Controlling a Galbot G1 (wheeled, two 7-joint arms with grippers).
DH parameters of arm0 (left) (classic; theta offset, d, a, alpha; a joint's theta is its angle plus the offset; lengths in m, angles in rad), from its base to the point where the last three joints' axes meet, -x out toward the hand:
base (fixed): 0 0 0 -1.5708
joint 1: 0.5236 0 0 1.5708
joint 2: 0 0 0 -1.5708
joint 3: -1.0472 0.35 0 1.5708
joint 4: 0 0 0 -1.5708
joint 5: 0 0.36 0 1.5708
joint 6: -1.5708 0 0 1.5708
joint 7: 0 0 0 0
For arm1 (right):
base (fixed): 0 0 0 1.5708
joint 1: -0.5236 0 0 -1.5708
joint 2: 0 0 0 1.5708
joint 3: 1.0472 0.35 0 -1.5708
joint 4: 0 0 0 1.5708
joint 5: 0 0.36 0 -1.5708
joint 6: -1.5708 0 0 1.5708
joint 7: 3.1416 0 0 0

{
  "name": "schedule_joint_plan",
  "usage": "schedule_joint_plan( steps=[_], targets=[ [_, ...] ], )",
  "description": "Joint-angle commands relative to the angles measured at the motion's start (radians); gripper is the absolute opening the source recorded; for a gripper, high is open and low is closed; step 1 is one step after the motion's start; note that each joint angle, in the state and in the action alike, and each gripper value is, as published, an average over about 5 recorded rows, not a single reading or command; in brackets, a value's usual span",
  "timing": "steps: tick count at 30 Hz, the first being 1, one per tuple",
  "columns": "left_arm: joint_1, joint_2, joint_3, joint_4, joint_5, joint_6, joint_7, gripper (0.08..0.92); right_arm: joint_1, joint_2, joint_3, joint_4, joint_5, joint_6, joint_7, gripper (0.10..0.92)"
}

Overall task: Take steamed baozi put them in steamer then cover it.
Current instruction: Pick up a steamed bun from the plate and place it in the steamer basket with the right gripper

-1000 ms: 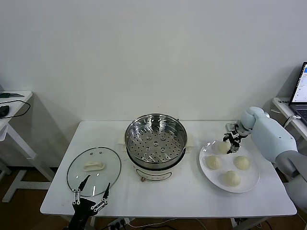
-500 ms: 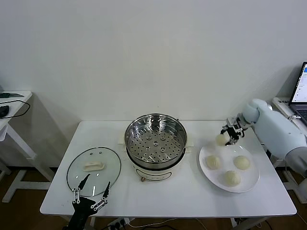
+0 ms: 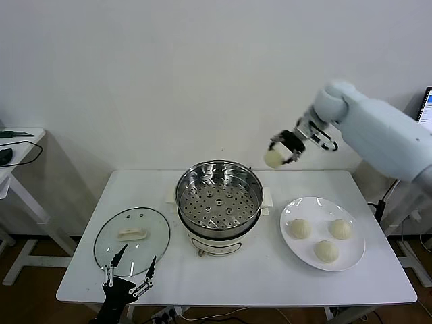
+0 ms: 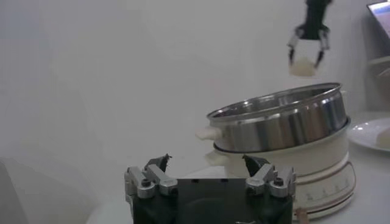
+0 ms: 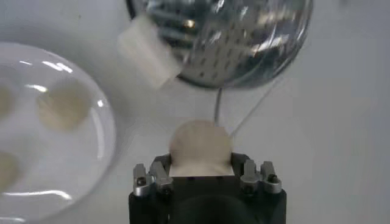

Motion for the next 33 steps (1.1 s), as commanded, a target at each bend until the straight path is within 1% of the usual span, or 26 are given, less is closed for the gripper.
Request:
schedule_joint_plan(
  steps=[1, 5, 10, 16, 26, 33],
  targets=[
    [-0.001, 0.0, -0.001, 0.002, 0.0, -0.001, -0.002, 0.823, 0.094, 0.165, -0.125, 0.034, -0.003, 0.12, -0.004, 0.662],
    [-0.001, 0.0, -0.003, 0.0, 0.0, -0.003, -0.003, 0.823, 0.008, 0.243, -0.118, -0.022, -0.076, 0.16, 0.018, 0.662],
    [0.004, 0.001, -0.003, -0.008, 0.0, -0.002, -0.004, 0.823, -0.082, 0.322, -0.099, -0.131, -0.168, 0.197, 0.057, 0.662],
    [0.004, 0.002, -0.002, -0.007, 0.0, -0.003, -0.004, 0.823, -0.133, 0.384, -0.08, -0.253, -0.231, 0.223, 0.095, 0.662],
    [0.001, 0.001, -0.004, -0.005, -0.001, -0.007, -0.005, 0.823, -0.169, 0.423, -0.059, -0.321, -0.282, 0.229, 0.12, 0.662],
    [-0.001, 0.0, -0.006, -0.002, -0.002, -0.011, -0.006, 0.823, -0.178, 0.44, -0.055, -0.34, -0.295, 0.229, 0.128, 0.683]
  ],
)
